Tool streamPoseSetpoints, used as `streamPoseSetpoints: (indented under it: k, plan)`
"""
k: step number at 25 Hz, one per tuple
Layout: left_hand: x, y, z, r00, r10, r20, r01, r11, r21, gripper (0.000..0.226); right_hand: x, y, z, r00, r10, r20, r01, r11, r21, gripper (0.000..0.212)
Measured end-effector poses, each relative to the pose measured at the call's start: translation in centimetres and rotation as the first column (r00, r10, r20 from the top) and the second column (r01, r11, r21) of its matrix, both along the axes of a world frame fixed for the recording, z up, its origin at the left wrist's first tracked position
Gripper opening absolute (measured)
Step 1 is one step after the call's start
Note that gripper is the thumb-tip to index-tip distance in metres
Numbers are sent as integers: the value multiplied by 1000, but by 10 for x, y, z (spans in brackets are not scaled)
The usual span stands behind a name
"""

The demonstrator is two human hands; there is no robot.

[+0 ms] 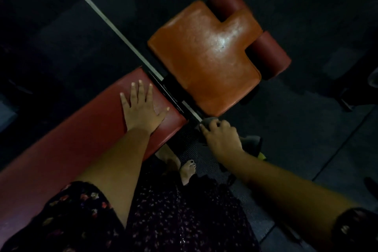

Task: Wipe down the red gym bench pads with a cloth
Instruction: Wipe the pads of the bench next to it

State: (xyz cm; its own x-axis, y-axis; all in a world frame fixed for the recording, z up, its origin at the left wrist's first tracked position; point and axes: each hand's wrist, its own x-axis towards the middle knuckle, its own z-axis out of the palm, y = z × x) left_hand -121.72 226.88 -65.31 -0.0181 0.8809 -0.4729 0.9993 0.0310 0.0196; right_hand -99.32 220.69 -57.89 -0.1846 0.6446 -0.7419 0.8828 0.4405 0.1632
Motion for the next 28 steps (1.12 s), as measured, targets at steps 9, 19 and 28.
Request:
streamPoseSetpoints:
  k: [9, 19, 28]
  plan:
    - [-12, 14, 7, 997, -17, 70, 11, 996, 83, 94, -39, 72, 0, 552, 820, 152, -834, 544, 92, 37]
    - [-20, 26, 10, 988, -28, 150, 31, 999, -23, 90, -41, 153, -16, 459, 881, 115, -886, 446, 126, 42]
    - [-14, 25, 7, 967, 211, 140, -217, 976, 26, 88, -67, 189, -35, 435, 894, 107, -878, 395, 270, 37]
